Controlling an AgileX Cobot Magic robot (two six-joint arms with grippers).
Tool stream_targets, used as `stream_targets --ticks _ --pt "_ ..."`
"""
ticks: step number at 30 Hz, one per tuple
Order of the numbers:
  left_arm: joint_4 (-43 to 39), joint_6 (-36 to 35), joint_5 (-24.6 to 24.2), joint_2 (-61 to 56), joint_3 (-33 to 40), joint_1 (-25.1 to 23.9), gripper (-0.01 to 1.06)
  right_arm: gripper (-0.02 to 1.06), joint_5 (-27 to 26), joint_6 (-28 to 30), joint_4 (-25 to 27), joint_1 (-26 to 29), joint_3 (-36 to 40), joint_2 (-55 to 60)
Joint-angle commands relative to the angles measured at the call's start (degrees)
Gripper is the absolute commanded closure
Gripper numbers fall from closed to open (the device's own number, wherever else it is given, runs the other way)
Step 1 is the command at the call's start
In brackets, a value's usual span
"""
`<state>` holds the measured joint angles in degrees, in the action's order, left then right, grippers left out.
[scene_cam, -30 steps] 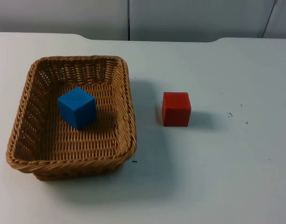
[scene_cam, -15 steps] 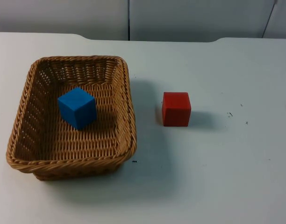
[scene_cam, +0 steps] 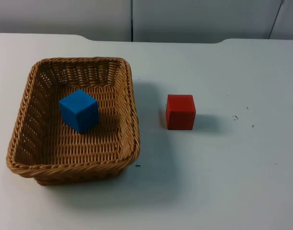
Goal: Pick up the basket with the left hand and place the blue cube into the basket with the right hand.
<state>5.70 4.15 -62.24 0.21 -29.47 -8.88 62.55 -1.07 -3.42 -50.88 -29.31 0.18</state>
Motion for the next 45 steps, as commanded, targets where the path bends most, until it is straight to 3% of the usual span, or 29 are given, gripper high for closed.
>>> stream_targets --ticks 1,6,10,29,40,45 --pt "-0.07 -0.48 0.47 -0.21 0.12 -0.28 0.0 0.0 -0.79 -0.05 -0.32 -0.22 0.26 -0.18" --pt "-0.07 -0.48 0.47 -0.21 0.12 -0.28 0.0 0.0 -0.79 -0.05 -0.32 -0.22 0.26 -0.18" --pt "-0.07 -0.48 0.47 -0.21 0.12 -0.28 0.0 0.0 -0.79 -0.04 -0.32 2.84 0.26 -0.18" --pt "-0.07 -0.36 0.47 -0.21 0.12 4.22 0.0 0.0 -0.79 -0.04 -0.32 34.3 0.26 -0.18" --pt "-0.07 -0.27 0.47 -0.21 0.12 6.42 0.0 0.0 -0.79 -0.04 -0.32 46.59 0.26 -0.18" --pt "-0.07 -0.27 0.47 -0.21 0.12 6.42 0.0 0.0 -0.79 -0.04 -0.32 49.09 0.26 -0.18"
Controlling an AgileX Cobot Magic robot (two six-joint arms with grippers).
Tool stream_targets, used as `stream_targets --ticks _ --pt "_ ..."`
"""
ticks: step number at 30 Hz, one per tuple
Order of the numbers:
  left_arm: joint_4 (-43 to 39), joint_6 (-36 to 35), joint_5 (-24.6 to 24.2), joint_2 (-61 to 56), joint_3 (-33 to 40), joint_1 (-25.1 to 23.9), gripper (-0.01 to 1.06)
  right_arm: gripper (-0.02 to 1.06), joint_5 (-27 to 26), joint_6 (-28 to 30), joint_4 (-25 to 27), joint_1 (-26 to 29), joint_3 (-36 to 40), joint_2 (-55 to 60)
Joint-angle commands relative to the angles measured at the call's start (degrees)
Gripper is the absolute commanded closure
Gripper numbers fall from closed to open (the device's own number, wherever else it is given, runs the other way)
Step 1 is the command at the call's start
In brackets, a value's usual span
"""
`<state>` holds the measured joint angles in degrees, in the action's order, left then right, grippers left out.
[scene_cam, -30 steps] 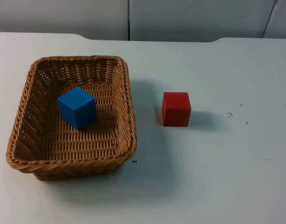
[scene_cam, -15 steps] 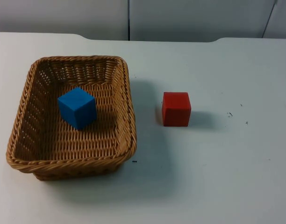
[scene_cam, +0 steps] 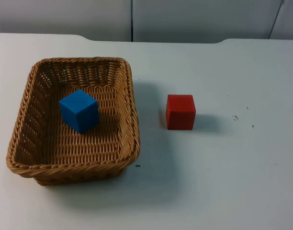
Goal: Pick up the basket with the left hand and place the blue cube into the basket with the right hand.
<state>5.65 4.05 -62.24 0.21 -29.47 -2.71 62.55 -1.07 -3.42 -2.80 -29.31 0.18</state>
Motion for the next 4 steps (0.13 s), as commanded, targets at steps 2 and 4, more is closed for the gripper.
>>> stream_targets --ticks 2,4 --pt "-0.03 -0.18 0.47 -0.21 0.12 0.25 0.0 0.0 -0.79 -0.04 -0.32 1.42 0.26 -0.18" --pt "-0.03 -0.18 0.47 -0.21 0.12 0.25 0.0 0.0 -0.79 -0.04 -0.32 2.37 0.26 -0.18"
